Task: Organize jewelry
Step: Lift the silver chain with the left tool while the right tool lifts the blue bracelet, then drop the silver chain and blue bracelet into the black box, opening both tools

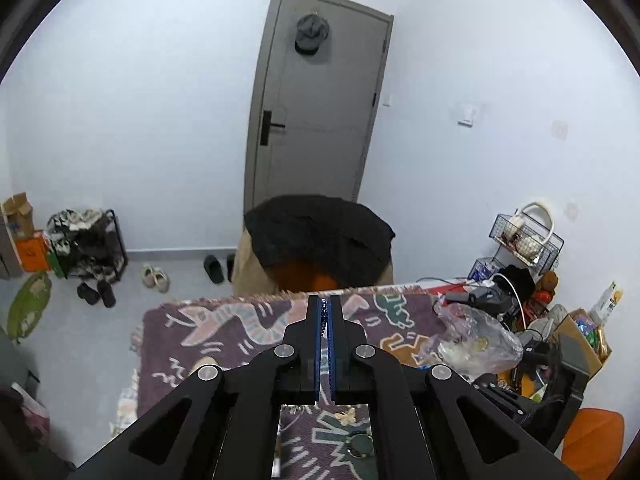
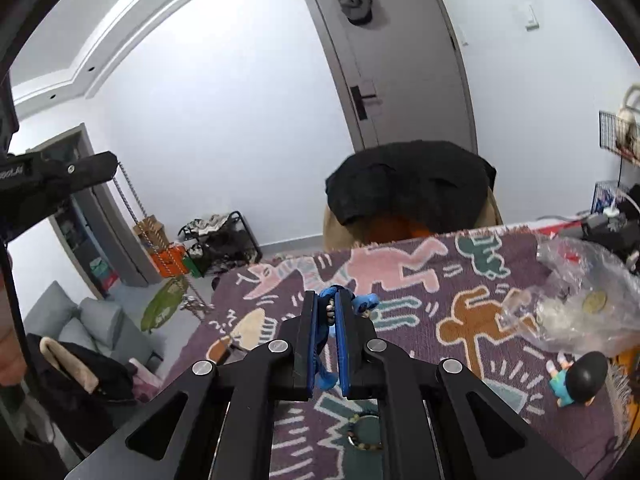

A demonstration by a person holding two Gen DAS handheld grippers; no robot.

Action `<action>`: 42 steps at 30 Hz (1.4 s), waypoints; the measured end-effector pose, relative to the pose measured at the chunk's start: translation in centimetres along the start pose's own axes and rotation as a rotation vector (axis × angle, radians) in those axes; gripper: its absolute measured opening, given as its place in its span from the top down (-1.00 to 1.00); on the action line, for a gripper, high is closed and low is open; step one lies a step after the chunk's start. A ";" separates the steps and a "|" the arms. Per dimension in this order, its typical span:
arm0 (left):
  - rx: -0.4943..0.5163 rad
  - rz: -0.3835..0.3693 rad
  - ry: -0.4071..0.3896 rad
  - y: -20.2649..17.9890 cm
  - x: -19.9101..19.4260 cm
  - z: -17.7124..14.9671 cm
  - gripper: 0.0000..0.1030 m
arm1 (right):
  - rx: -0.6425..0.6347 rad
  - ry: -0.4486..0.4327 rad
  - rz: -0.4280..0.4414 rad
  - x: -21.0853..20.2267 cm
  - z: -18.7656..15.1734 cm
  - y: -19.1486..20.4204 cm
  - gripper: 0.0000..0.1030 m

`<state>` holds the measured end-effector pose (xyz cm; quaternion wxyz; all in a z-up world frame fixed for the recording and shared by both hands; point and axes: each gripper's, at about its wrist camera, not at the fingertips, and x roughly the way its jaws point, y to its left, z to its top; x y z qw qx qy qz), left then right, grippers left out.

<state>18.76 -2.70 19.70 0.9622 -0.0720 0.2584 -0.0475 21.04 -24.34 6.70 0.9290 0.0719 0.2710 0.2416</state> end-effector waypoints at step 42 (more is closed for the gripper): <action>-0.221 0.025 0.349 12.1 11.9 -15.7 0.64 | -0.013 0.181 0.111 9.4 -7.6 5.6 0.81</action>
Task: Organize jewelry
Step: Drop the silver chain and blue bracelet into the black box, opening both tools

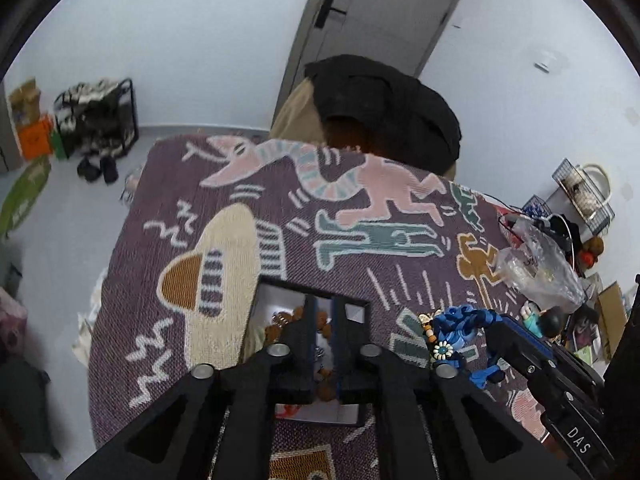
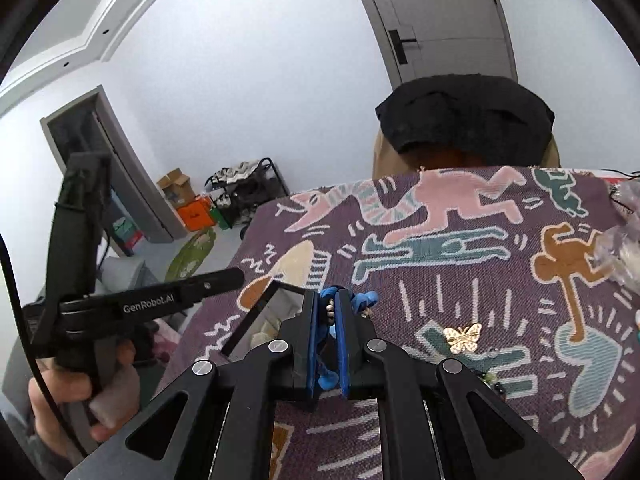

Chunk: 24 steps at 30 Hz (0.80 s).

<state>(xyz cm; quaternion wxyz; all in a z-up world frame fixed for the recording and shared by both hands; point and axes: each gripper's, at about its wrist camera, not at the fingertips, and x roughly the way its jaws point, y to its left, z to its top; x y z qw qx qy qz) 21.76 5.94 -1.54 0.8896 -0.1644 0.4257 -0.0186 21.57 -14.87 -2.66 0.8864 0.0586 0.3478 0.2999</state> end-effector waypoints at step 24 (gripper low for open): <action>-0.003 0.062 -0.153 4.0 -2.8 -2.3 -0.55 | -0.038 0.130 0.004 5.3 -0.9 2.1 -0.12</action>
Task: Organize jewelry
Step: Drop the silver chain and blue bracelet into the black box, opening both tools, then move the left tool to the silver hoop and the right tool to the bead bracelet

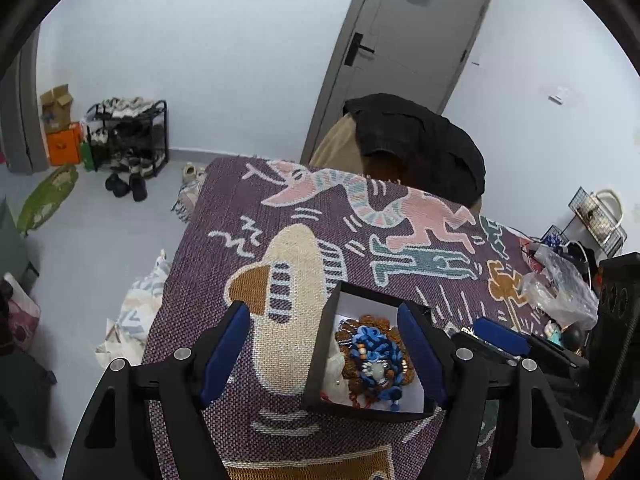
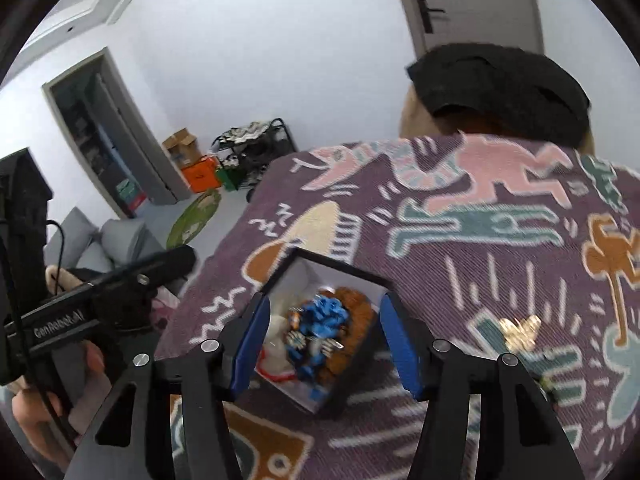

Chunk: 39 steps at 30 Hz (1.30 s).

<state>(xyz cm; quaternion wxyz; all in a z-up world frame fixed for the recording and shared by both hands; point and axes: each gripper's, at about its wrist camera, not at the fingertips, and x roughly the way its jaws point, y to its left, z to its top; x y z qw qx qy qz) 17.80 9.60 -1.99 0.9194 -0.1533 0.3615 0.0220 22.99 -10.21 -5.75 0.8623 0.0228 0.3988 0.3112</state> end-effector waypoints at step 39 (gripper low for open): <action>0.223 -0.179 0.124 -15.0 3.2 -4.7 -0.76 | 0.250 0.097 -0.260 -2.5 -7.9 -16.2 0.41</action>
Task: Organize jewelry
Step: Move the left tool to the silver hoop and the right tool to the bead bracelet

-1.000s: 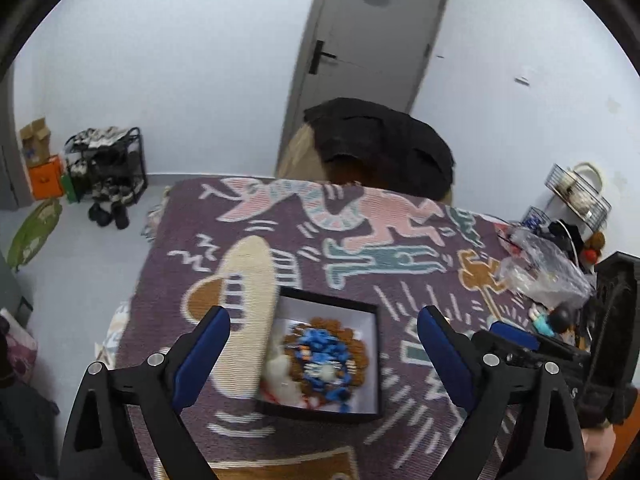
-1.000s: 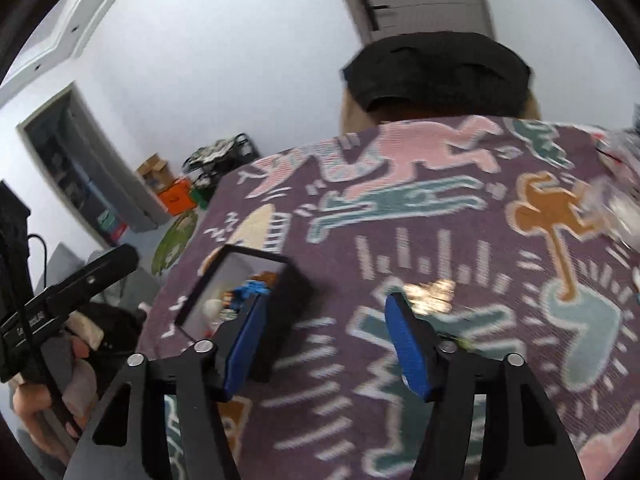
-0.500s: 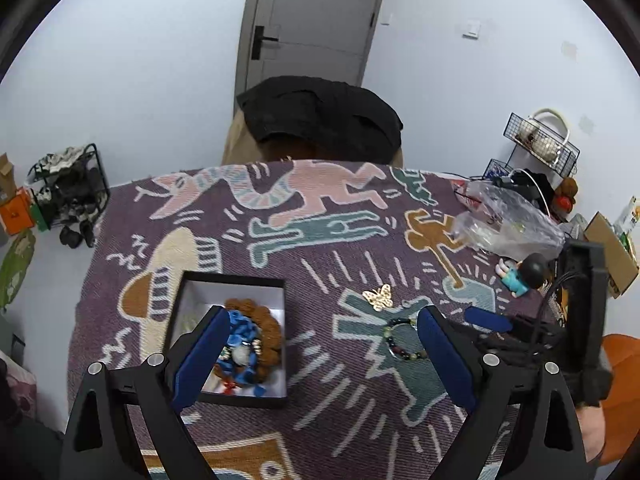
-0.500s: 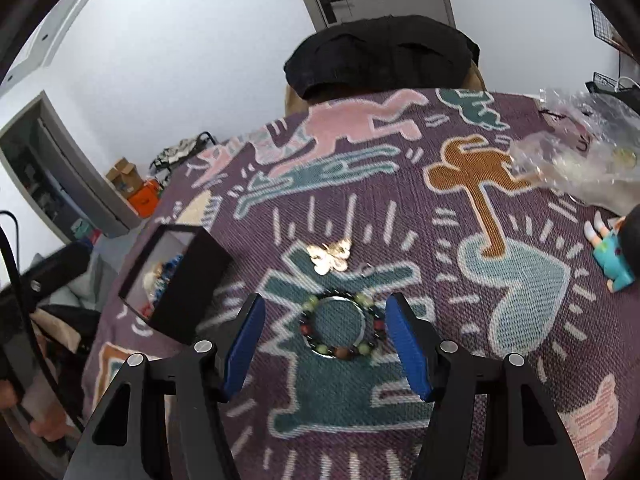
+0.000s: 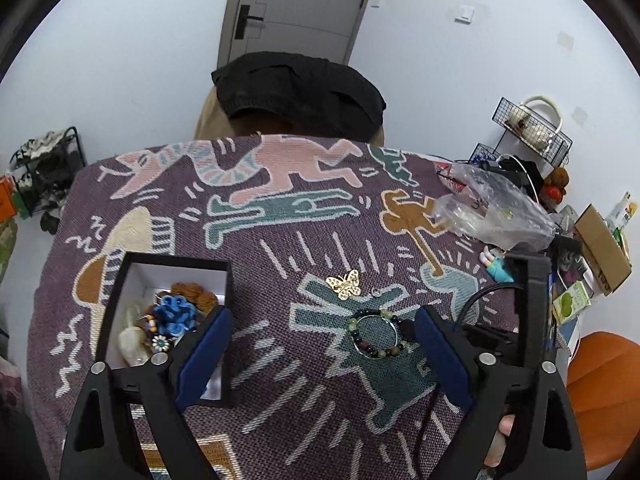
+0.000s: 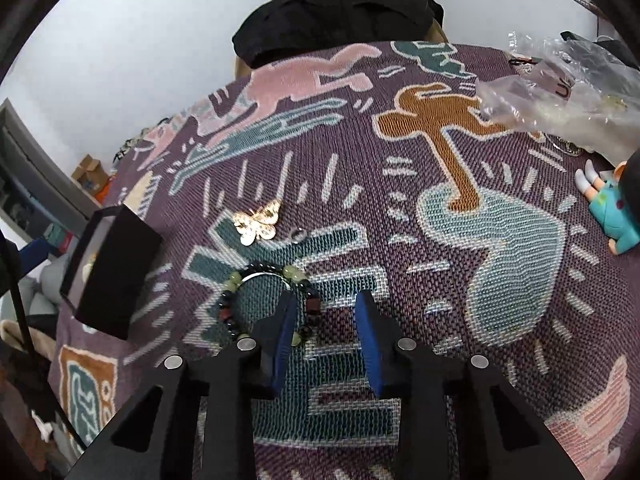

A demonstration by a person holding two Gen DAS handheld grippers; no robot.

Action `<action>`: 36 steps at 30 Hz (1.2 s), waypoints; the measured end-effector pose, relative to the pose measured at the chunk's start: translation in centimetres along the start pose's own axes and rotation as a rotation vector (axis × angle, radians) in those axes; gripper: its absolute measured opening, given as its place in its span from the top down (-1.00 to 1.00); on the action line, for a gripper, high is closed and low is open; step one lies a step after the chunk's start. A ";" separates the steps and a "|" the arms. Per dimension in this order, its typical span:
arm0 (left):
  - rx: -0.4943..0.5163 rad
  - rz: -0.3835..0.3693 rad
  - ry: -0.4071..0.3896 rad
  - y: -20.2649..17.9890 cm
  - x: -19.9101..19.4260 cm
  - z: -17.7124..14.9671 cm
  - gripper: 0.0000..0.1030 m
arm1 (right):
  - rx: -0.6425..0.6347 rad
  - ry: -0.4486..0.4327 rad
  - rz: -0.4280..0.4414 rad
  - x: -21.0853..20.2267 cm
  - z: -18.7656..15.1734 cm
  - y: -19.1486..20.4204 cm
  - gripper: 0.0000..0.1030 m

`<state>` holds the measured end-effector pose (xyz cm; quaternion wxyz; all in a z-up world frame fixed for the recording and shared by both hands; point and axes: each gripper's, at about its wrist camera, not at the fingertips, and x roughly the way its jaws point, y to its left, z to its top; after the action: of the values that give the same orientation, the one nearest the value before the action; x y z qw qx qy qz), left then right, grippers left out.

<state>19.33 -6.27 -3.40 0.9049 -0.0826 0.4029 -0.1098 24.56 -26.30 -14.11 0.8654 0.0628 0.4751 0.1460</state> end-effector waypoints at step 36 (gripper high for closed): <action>0.109 0.059 0.252 -5.2 10.7 -1.7 -0.47 | 0.112 -0.229 0.015 -8.4 -0.1 -6.0 0.82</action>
<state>24.30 -14.18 -10.91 0.8531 -0.0070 0.5090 -0.1146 21.44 -34.65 -8.89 0.9081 0.1308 0.3801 0.1174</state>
